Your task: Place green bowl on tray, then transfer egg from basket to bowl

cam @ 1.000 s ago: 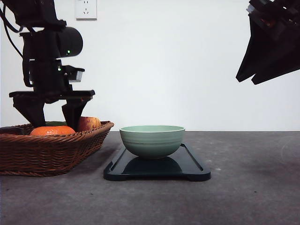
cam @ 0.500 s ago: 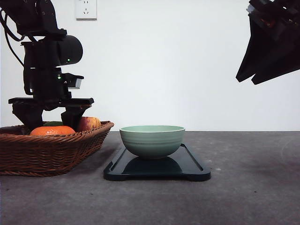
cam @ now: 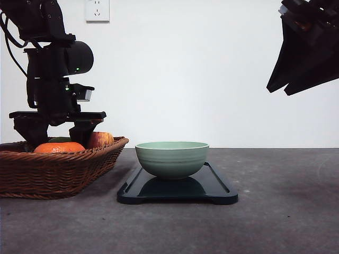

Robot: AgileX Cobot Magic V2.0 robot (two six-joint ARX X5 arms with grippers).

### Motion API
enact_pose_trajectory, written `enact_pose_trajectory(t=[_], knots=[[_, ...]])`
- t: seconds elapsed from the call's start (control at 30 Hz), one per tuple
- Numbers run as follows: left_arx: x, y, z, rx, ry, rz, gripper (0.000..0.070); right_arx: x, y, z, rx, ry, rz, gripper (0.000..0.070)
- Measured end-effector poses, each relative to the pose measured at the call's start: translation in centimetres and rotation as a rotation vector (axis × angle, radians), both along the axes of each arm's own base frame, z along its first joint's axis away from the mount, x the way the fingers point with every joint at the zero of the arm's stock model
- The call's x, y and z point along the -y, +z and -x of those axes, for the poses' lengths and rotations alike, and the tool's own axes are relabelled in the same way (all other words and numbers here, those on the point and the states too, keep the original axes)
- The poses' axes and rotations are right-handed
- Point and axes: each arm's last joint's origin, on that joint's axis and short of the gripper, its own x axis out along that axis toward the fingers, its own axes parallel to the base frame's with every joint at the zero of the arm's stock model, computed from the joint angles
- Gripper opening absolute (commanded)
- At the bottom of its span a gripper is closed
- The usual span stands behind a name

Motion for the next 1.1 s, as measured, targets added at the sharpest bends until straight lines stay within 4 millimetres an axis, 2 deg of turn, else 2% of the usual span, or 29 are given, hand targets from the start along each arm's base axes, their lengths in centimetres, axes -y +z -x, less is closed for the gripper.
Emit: enact_pose_trajectory(t=[0.37,0.73,0.77,0.9,0.93,0.97,1.1], knots=[[0.1,-0.1,-0.2,0.01,-0.003,0.011,0.0473,0.0,0.0,0.0,0.002,-0.001,-0.001,0.0225],[0.1,-1.0,-0.3,-0.027,0.004,0.003,0.0463,0.0,0.0,0.0,0.002,-0.001,-0.001,0.0225],[0.1,-1.0,-0.3,-0.027,0.005,0.004,0.043,0.0,0.0,0.0,0.002,-0.001,-0.001,0.0225],[0.1,-1.0,-0.3,-0.028,0.007,-0.001,0.0164,0.0,0.0,0.0,0.002,-0.001,-0.001,0.0225],[0.0,-1.0,-0.3,-0.029,0.01,0.0,0.0124,0.0,0.0,0.0,0.002,-0.001,-0.001,0.0225],[0.0,-1.0,-0.3,-0.029,0.012,0.001,0.0098,0.0,0.0,0.0,0.002,-0.001,-0.001,0.0225],[0.0,-1.0,-0.3,-0.029,0.012,0.001,0.0102,0.0,0.0,0.0,0.002,-0.001,-0.001,0.0225]])
